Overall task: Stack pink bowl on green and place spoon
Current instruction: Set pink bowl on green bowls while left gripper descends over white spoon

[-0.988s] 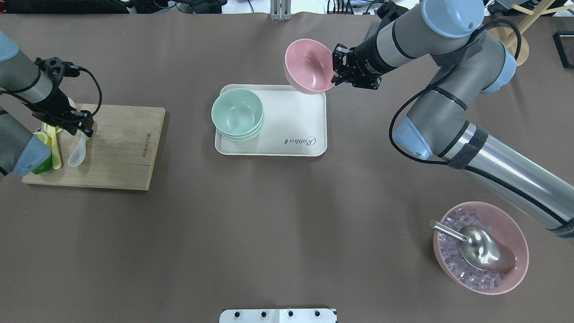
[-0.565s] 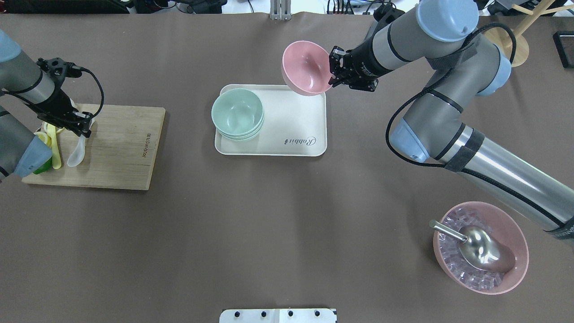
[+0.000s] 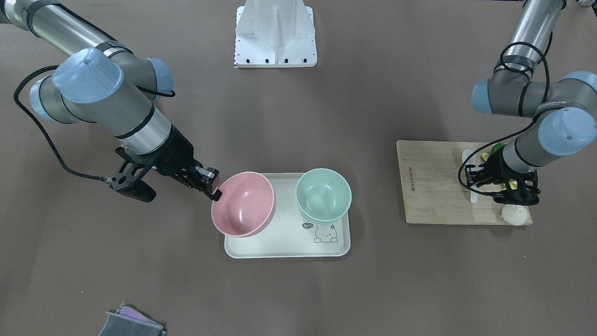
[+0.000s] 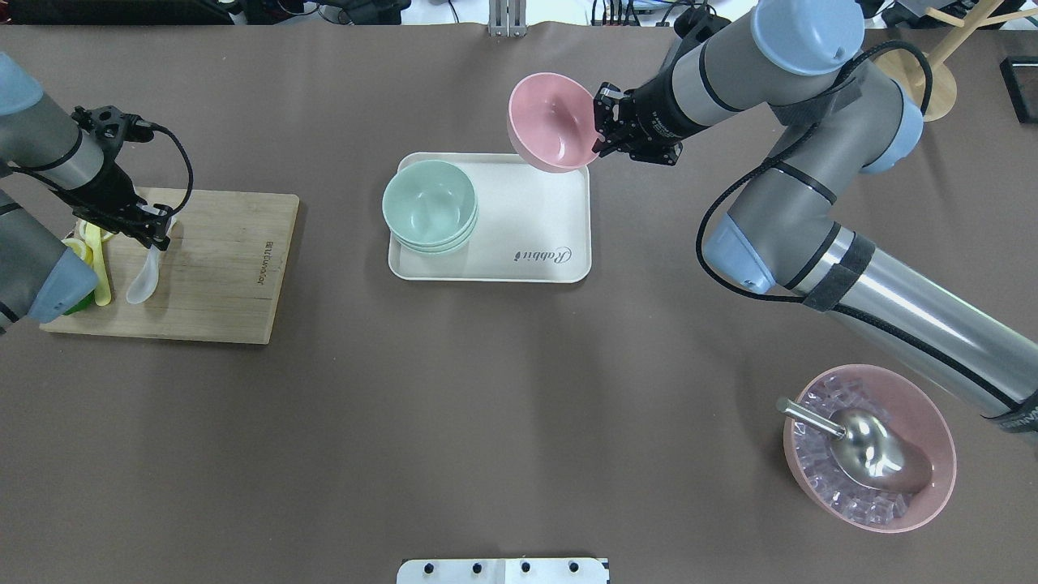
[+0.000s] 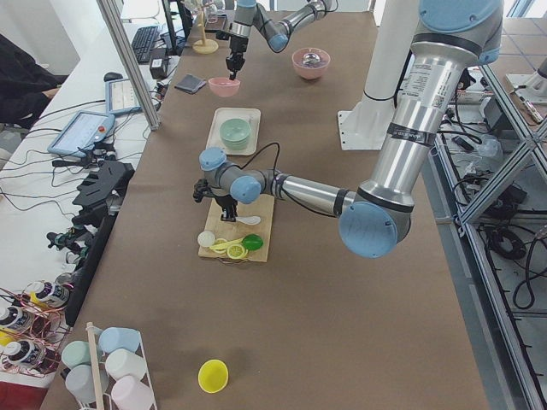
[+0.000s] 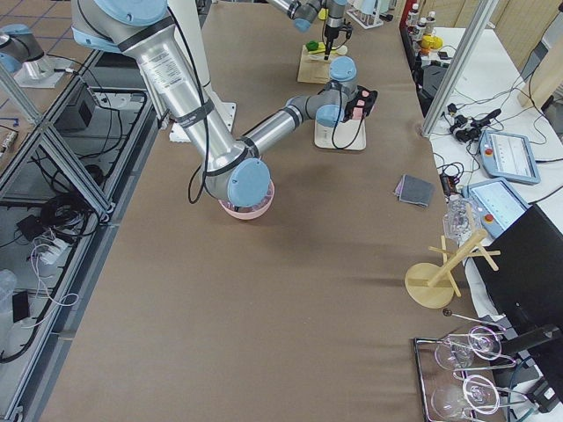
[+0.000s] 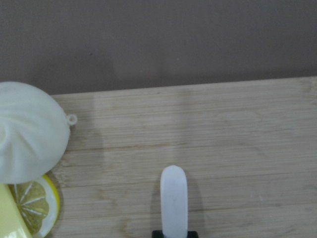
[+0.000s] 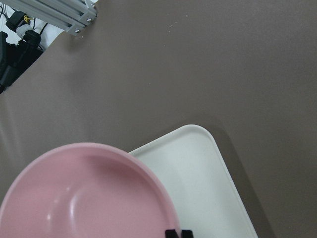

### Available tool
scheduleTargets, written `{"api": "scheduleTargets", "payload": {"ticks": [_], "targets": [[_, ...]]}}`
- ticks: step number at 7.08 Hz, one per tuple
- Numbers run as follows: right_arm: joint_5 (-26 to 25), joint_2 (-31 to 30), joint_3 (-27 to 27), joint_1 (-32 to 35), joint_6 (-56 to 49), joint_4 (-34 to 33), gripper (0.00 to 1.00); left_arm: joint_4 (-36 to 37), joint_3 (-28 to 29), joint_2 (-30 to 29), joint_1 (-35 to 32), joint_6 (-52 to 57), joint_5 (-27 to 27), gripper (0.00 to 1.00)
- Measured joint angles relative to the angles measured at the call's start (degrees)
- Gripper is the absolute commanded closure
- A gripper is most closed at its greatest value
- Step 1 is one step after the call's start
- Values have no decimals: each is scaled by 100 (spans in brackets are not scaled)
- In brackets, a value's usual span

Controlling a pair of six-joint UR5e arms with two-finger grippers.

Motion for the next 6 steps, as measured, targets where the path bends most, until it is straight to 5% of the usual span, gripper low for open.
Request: {"api": "scheduleTargets", "payload": {"ticks": [6], "targets": [[-341, 542, -232, -492, 45, -15, 100, 1166, -1091, -38, -112, 84, -82, 100]]}}
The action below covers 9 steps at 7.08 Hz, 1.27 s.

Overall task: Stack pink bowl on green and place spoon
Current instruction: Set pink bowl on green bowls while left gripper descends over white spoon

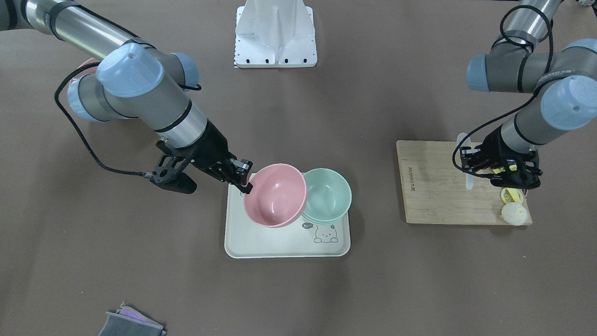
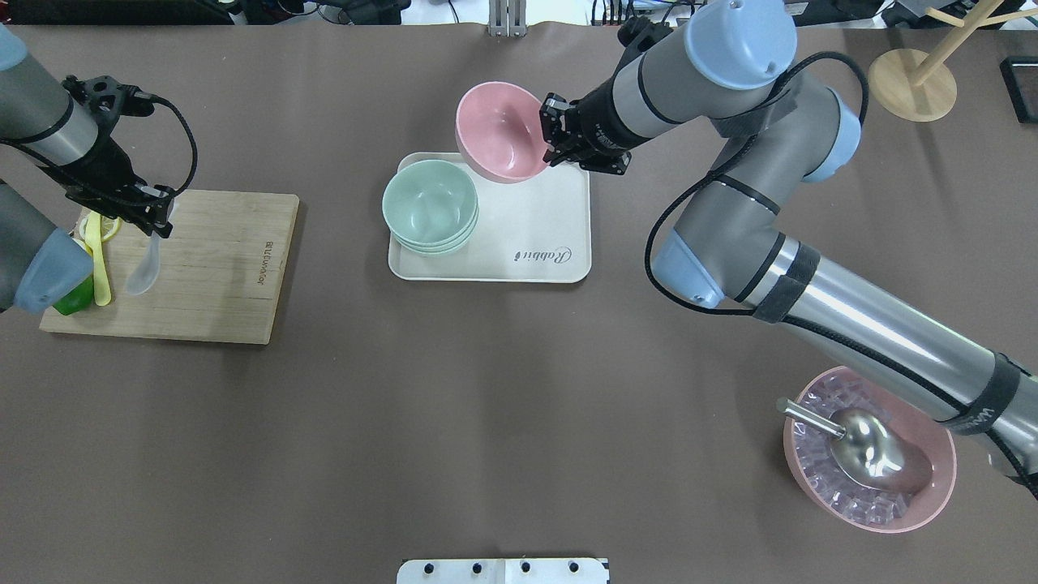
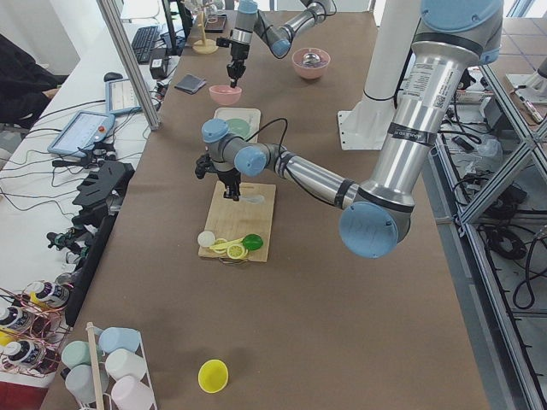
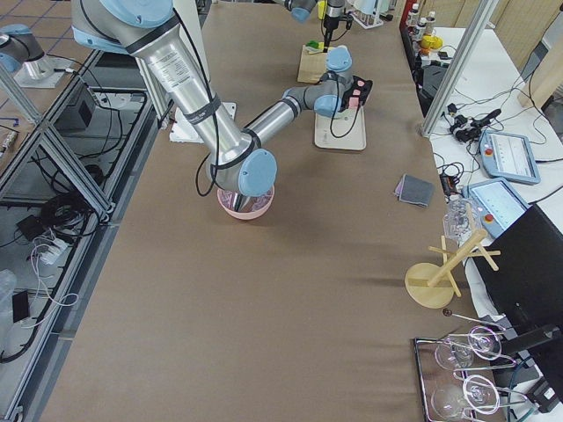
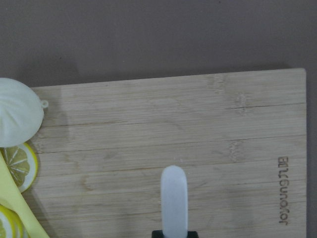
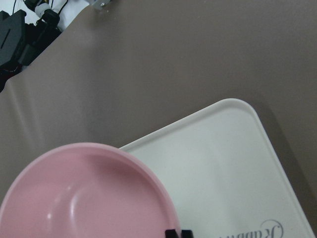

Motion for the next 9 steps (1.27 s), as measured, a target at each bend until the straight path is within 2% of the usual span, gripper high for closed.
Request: {"api": "scheduleTargets", "payload": {"ticks": [4, 9], "targets": [[-843, 465, -326, -726, 112, 14, 100, -24, 25, -14, -52, 9, -6, 100], [-1032, 555, -582, -817, 98, 39, 100, -43, 47, -18, -53, 9, -7, 100]]}}
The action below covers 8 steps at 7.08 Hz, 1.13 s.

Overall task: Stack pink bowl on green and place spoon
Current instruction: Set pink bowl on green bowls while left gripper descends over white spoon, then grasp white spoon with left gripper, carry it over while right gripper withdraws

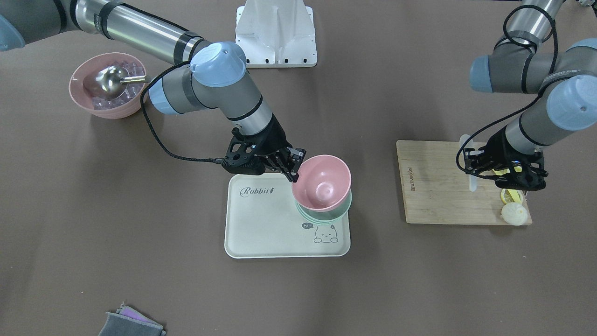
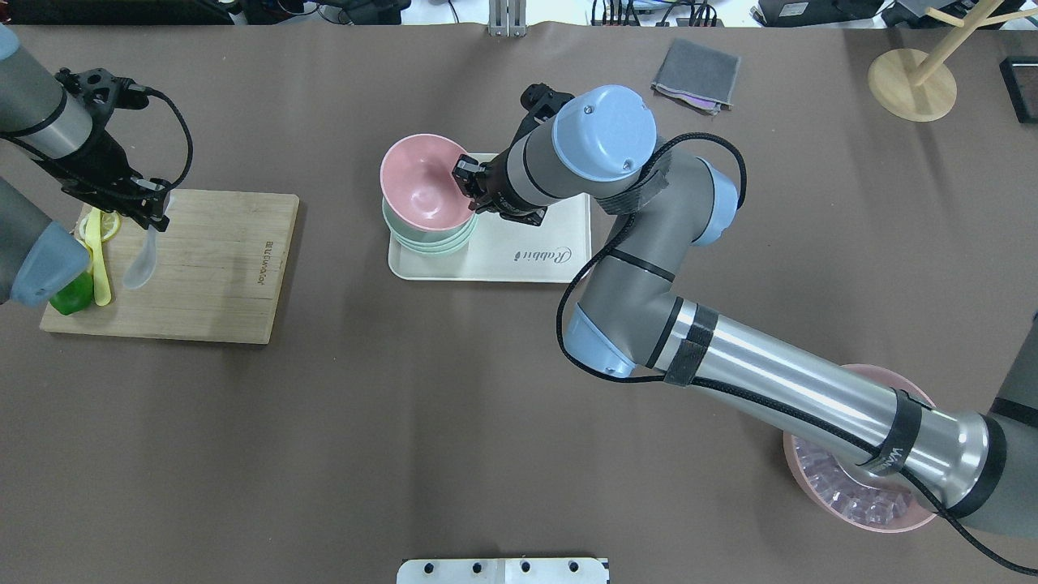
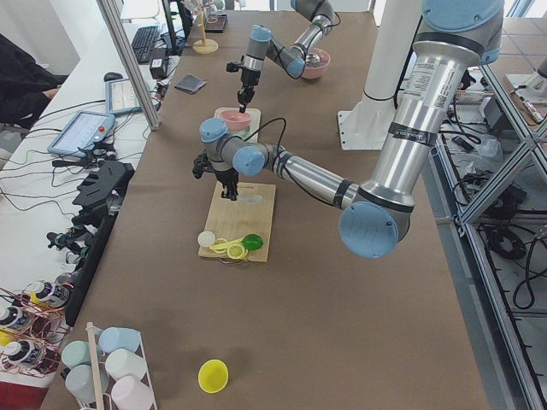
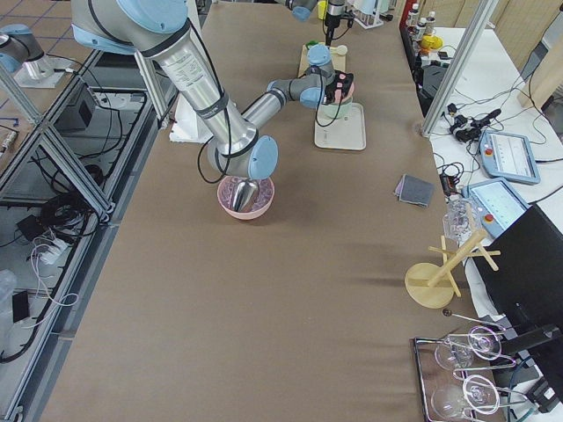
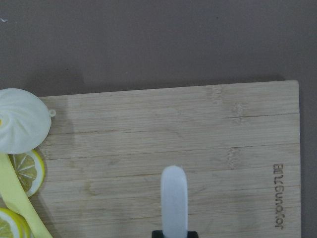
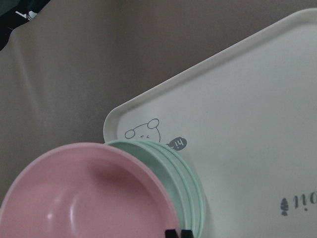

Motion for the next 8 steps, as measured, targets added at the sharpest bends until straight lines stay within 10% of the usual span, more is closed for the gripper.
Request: {"api": "scheduleTargets", "payload": {"ticks": [2, 3, 8], "targets": [[-25, 40, -56, 0, 1, 4, 86, -2, 16, 1, 0, 2, 0, 100], [-53, 62, -81, -4, 1, 11, 1, -6, 33, 0, 0, 4, 2, 100], [-145, 14, -91, 207, -30, 26, 0, 25, 34, -180, 8, -74, -18, 100]]}}
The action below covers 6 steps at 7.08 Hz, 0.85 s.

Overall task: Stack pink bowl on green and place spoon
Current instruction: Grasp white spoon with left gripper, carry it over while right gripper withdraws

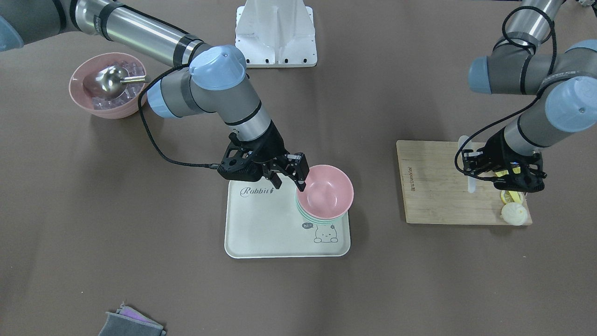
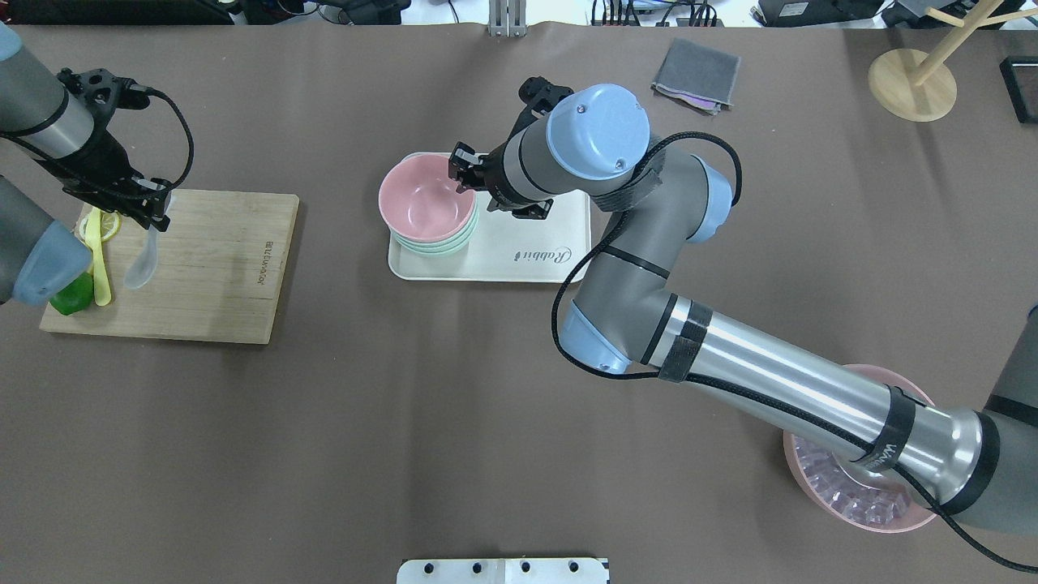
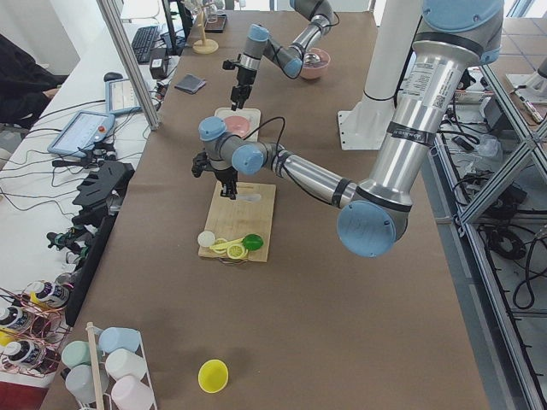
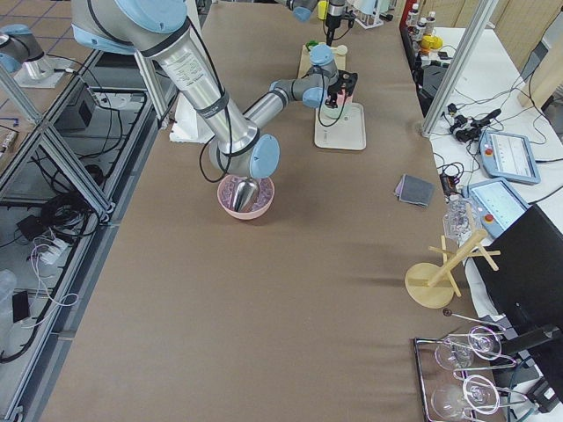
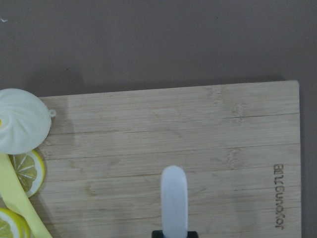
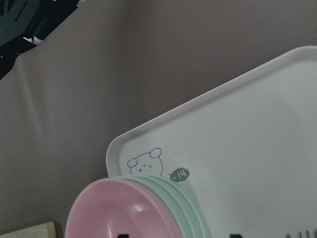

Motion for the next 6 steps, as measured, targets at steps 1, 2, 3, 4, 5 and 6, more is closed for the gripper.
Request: {"api": "scheduleTargets", "payload": {"ticks": [1, 2, 3, 4, 5, 6], "targets": [[223, -80, 8, 207, -78, -9, 0, -12, -4, -256, 13, -250, -88, 100], [537, -220, 23, 448, -266, -16, 0, -62, -6, -638, 49, -733, -218, 100], [890, -405, 40, 718, -593, -24, 0, -200, -3, -1063, 168, -1241, -289, 100], [1236, -606, 56, 992, -976, -32, 0, -551, 43, -1384, 320, -1697, -307, 100], [1579, -840, 72, 1274, -1403, -33, 0, -1106, 252, -1648, 416, -2096, -297, 100], [1853, -1100, 118, 1531, -1833, -30, 0, -1615, 623, -1935, 500, -2365, -227, 100]]}}
